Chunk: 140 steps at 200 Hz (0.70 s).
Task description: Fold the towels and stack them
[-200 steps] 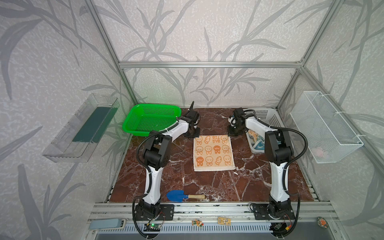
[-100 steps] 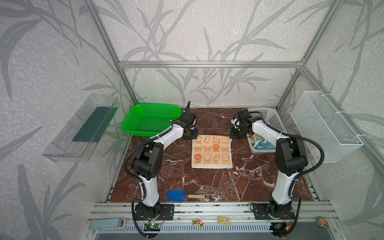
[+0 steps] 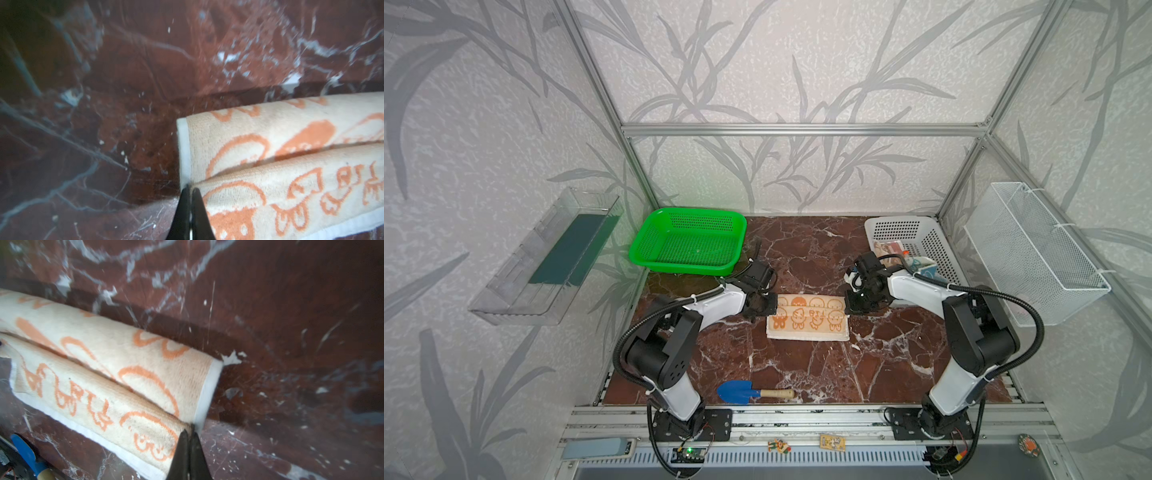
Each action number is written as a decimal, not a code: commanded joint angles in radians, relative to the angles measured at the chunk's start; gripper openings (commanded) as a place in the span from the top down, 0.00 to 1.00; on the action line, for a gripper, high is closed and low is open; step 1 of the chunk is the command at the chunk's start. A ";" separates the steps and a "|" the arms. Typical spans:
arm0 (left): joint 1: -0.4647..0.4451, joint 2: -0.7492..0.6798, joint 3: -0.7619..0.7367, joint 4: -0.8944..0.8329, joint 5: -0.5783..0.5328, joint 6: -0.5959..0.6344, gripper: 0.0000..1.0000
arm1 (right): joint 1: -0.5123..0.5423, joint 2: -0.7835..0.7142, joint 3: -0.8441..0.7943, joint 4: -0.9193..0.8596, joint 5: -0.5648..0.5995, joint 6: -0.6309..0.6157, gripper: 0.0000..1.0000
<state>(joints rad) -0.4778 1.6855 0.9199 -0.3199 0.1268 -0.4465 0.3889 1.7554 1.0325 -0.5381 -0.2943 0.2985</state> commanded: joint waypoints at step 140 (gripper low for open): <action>0.076 0.105 0.395 -0.258 -0.164 0.033 1.00 | -0.021 0.084 0.333 -0.181 0.112 -0.021 1.00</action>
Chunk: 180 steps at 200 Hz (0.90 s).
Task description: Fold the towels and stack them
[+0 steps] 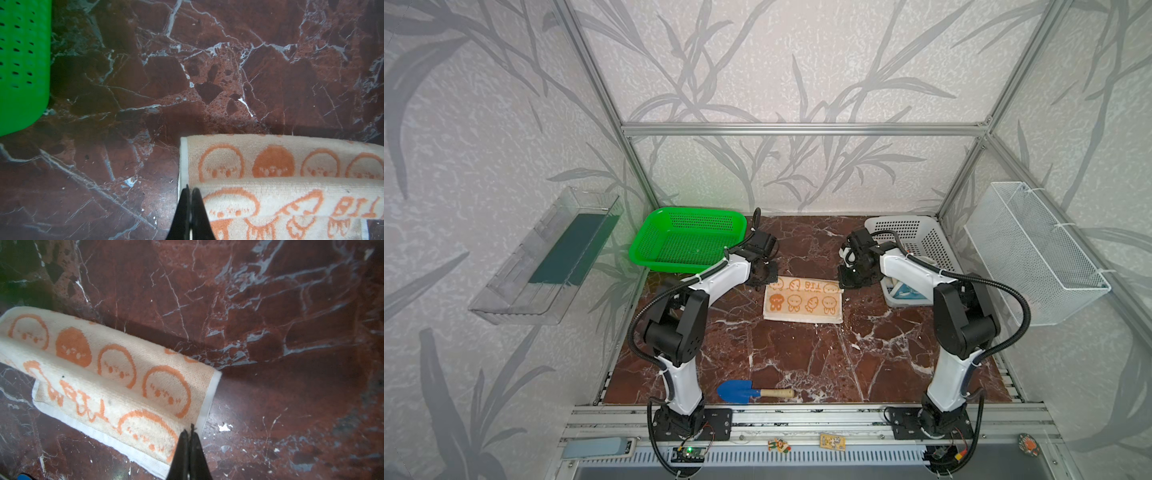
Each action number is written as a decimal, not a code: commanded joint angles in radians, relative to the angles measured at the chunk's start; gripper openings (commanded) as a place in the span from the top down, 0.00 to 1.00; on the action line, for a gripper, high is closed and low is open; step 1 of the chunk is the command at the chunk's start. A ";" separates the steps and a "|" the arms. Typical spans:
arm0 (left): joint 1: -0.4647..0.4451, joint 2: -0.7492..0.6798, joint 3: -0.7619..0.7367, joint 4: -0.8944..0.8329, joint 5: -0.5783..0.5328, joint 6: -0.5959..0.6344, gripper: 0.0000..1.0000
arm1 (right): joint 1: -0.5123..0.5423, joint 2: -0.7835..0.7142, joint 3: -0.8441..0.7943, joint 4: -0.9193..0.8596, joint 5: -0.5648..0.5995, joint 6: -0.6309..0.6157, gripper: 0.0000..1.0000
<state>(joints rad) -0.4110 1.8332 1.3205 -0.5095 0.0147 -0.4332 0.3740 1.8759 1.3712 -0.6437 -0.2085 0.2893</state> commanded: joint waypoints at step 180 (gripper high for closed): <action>-0.011 -0.092 -0.244 0.058 0.019 -0.024 1.00 | 0.029 -0.067 -0.237 0.029 0.005 0.015 1.00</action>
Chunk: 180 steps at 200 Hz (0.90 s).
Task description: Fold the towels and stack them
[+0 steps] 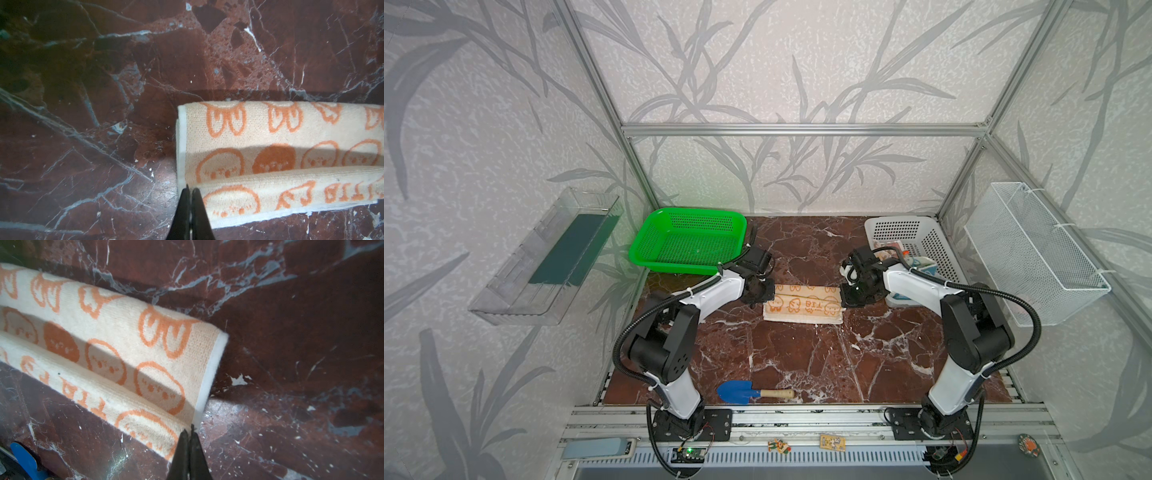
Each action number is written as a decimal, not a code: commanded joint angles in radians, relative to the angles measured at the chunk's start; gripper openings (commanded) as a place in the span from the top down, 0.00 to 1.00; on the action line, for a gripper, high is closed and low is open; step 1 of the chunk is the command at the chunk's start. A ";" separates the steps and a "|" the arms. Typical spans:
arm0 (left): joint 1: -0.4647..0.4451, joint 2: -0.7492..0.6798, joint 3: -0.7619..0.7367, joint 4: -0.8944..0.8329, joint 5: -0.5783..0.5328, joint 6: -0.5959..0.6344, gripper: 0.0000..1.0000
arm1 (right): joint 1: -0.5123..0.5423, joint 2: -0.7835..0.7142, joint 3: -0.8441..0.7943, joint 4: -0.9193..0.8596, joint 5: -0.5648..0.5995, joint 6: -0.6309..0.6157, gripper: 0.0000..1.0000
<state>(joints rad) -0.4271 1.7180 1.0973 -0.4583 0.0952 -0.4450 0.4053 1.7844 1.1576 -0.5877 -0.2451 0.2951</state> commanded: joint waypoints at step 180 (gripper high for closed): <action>-0.027 -0.117 -0.100 0.317 0.295 -0.333 0.18 | 0.023 -0.164 -0.119 0.243 -0.322 0.196 0.01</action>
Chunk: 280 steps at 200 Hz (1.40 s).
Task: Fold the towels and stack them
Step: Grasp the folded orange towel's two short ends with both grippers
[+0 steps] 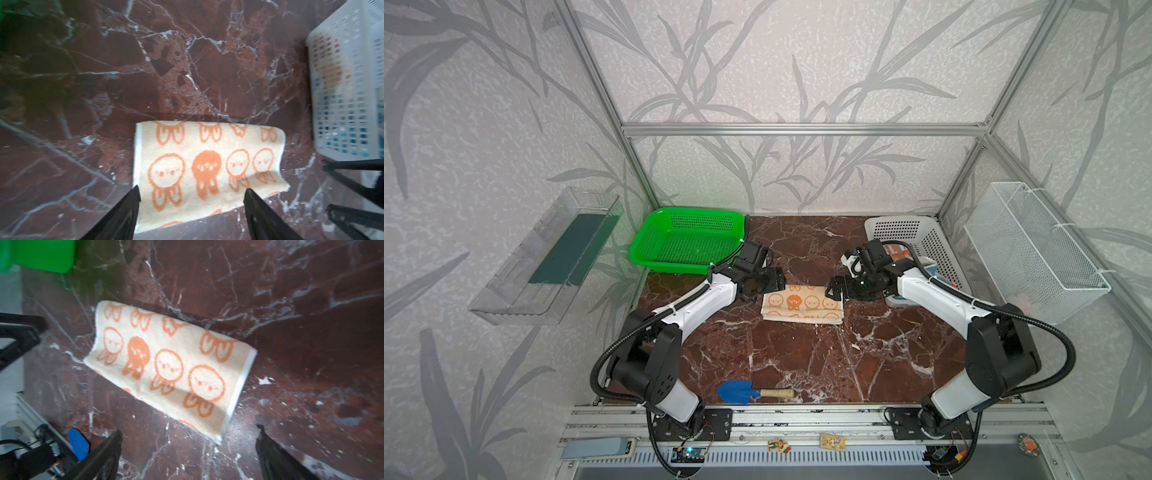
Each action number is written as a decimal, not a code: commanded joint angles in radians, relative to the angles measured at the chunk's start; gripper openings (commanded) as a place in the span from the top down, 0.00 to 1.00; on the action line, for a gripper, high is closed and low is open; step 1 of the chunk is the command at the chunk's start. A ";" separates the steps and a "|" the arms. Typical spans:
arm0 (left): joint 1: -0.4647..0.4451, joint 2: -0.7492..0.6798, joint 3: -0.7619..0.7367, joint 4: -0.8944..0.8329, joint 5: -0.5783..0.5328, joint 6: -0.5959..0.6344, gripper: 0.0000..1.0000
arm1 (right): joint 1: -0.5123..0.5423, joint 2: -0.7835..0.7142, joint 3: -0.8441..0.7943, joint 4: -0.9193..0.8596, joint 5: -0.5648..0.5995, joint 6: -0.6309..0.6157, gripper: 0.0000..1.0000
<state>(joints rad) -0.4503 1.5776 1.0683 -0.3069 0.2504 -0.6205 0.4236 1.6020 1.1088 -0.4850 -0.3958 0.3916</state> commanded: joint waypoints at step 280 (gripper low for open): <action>-0.005 0.132 0.054 -0.245 -0.111 0.157 0.01 | -0.029 -0.012 -0.136 0.114 -0.097 0.048 0.01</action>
<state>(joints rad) -0.4564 1.6493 1.1007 -0.4416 0.1806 -0.5308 0.3988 1.5604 0.9497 -0.3305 -0.5209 0.4580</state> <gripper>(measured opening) 0.992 0.990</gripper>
